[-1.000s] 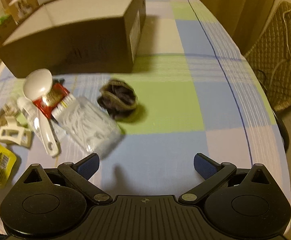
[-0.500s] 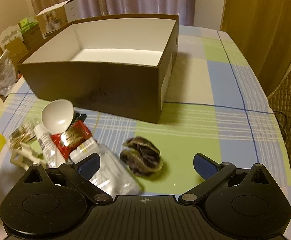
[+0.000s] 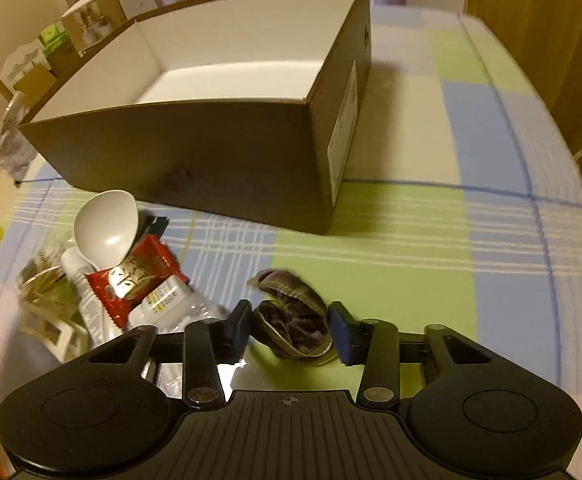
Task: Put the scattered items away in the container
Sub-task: 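Carry the yellow pouch toward the box while the right tool grasps the brown scrunchie, then lower both items into the box and open both tools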
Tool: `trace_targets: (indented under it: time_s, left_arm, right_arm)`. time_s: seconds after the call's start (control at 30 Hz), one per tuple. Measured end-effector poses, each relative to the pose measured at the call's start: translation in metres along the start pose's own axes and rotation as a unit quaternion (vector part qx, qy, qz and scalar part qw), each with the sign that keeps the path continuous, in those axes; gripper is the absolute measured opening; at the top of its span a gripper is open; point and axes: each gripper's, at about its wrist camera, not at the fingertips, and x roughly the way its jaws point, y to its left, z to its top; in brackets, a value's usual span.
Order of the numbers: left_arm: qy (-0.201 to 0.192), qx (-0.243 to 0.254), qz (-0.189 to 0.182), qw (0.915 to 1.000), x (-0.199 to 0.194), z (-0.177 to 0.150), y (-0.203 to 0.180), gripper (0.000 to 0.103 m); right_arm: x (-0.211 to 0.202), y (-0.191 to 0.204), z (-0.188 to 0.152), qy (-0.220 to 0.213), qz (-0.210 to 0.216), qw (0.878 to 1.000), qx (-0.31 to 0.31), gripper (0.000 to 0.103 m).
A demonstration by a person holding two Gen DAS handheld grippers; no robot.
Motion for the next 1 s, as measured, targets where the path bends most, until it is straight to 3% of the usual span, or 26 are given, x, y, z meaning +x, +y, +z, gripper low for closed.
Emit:
trace_targets:
  time_s: [0.07, 0.1, 0.2, 0.47, 0.73, 1.0]
  left_arm:
    - [0.001, -0.004, -0.004, 1.0000, 0.002, 0.005, 0.001, 0.017]
    - [0.001, -0.005, -0.006, 1.0000, 0.003, 0.008, 0.001, 0.017]
    - [0.002, -0.006, -0.014, 0.9999, 0.005, 0.018, 0.002, 0.017]
    - [-0.007, 0.002, -0.023, 0.9997, 0.007, 0.049, 0.001, 0.017]
    - [-0.040, 0.026, -0.039, 0.9981, 0.008, 0.090, -0.005, 0.017]
    - [-0.080, 0.081, -0.047, 0.9924, 0.015, 0.135, -0.014, 0.017]
  right_arm:
    - [0.000, -0.002, 0.002, 0.008, 0.010, 1.000, -0.008, 0.040]
    - [-0.001, -0.004, 0.005, 0.013, 0.021, 1.000, -0.010, 0.031]
    - [-0.008, -0.012, 0.012, 0.033, 0.046, 0.998, -0.013, 0.026]
    - [-0.041, -0.030, 0.037, 0.045, 0.106, 0.993, -0.013, 0.022]
    - [-0.082, -0.027, 0.090, -0.023, 0.212, 0.977, -0.013, 0.022]
    - [-0.097, -0.025, 0.152, -0.090, 0.238, 0.966, -0.040, 0.022]
